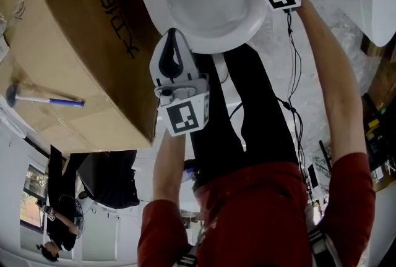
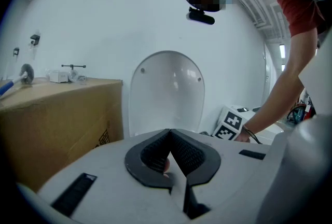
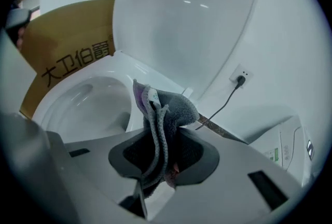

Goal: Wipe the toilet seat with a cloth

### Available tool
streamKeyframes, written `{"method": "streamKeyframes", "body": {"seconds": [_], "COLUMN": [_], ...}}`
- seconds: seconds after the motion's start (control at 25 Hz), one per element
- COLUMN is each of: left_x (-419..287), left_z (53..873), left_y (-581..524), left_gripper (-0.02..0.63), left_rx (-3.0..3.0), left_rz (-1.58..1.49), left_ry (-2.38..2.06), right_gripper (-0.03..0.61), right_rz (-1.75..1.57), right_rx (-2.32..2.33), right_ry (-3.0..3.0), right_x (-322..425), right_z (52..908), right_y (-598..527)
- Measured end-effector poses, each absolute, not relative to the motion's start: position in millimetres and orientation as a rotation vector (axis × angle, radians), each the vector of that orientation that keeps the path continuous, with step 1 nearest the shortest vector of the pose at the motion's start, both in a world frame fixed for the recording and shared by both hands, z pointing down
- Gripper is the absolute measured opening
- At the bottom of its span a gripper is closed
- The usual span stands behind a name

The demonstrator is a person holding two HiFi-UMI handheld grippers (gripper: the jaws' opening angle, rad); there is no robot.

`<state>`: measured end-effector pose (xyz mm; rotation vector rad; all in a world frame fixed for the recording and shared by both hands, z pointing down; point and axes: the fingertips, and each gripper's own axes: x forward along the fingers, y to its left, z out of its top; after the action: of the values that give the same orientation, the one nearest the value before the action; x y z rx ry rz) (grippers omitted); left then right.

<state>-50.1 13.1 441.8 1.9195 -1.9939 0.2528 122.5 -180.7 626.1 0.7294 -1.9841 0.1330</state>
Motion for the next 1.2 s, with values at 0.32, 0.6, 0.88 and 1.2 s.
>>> {"method": "streamKeyframes", "body": {"seconds": [0.32, 0.6, 0.88, 1.2], "left_x": [-64, -89, -112, -128], "left_z": [440, 434, 436, 431], "left_y": [7, 16, 30, 37], "left_gripper": [0.014, 0.014, 0.014, 0.014], "left_rx": [1.889, 1.888, 1.842, 1.826], "left_rz": [0.213, 0.191, 0.185, 0.171], "left_ry": [-2.022, -2.047, -2.075, -2.101], "right_gripper": [0.095, 0.094, 0.095, 0.095], "right_rz": [0.363, 0.395, 0.341, 0.382], "right_rx": [0.967, 0.937, 0.91, 0.834], "right_ry": [-1.857, -1.791, -1.807, -1.817], "right_x": [117, 108, 72, 17], "right_z": [620, 623, 617, 623], "right_y": [-218, -217, -220, -198]}}
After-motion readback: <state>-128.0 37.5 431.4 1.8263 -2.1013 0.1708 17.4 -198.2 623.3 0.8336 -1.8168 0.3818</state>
